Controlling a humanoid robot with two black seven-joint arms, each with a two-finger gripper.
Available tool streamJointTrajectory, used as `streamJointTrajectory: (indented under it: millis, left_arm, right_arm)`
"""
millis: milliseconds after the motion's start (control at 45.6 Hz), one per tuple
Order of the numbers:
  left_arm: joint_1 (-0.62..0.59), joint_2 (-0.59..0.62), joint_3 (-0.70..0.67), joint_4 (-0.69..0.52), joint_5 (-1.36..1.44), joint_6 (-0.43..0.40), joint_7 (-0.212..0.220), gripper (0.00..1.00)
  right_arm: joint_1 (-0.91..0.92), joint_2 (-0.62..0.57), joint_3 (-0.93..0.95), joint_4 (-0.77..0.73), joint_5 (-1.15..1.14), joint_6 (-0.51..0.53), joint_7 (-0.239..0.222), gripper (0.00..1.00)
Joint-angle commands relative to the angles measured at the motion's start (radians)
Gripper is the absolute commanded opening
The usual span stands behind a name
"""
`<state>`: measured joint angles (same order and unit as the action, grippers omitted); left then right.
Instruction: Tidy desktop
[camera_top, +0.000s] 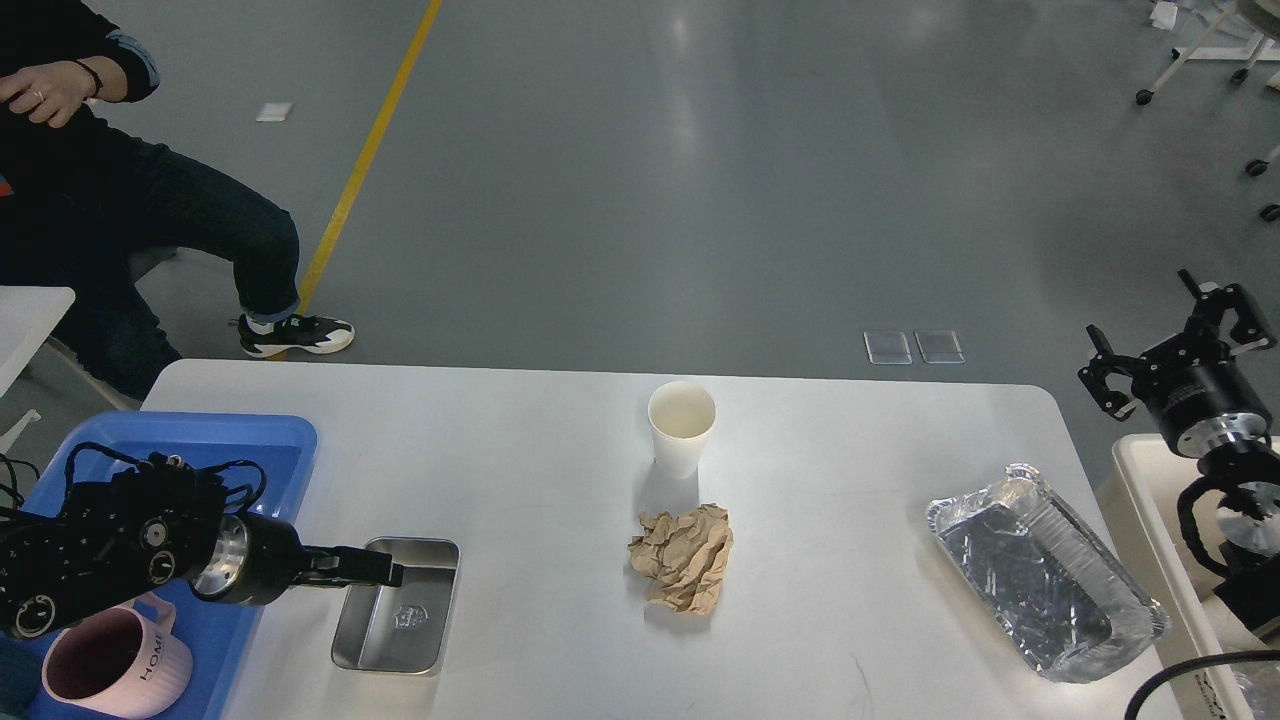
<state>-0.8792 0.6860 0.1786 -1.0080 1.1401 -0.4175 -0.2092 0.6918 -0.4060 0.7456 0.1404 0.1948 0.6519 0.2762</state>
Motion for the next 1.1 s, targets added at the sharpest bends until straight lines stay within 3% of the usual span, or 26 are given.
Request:
streamJointTrajectory:
  millis: [0, 175, 373, 986, 1030, 1074]
  left_arm:
    - [0.006, -0.025, 0.002, 0.008, 0.004, 0.023, -0.004, 0.93]
    - [-0.001, -0.031, 0.039, 0.005, 0.015, 0.026, -0.013, 0.70]
    - [-0.007, -0.033, 0.044, -0.001, 0.021, 0.026, -0.016, 0.56]
    - [0.003, -0.023, 0.048, 0.000, 0.046, 0.056, -0.044, 0.40]
    - [0.002, -0.032, 0.044, 0.008, 0.038, 0.072, -0.021, 0.28]
    - [0.006, -0.028, 0.045, 0.011, 0.046, 0.089, -0.030, 0.25]
  right_arm:
    - [0.000, -0.001, 0.000, -0.001, 0.000, 0.000, 0.000, 1.00]
    - [-0.005, -0.001, 0.000, -0.001, 0.000, 0.000, 0.000, 1.00]
    - [-0.006, -0.008, 0.000, -0.001, 0.000, 0.000, 0.000, 1.00]
    - [-0.008, -0.008, 0.000, -0.001, 0.000, 0.000, 0.000, 1.00]
    - [-0.008, -0.008, 0.000, -0.001, 0.000, 0.000, 0.000, 1.00]
    - [-0.008, -0.008, 0.000, -0.001, 0.000, 0.000, 0.000, 1.00]
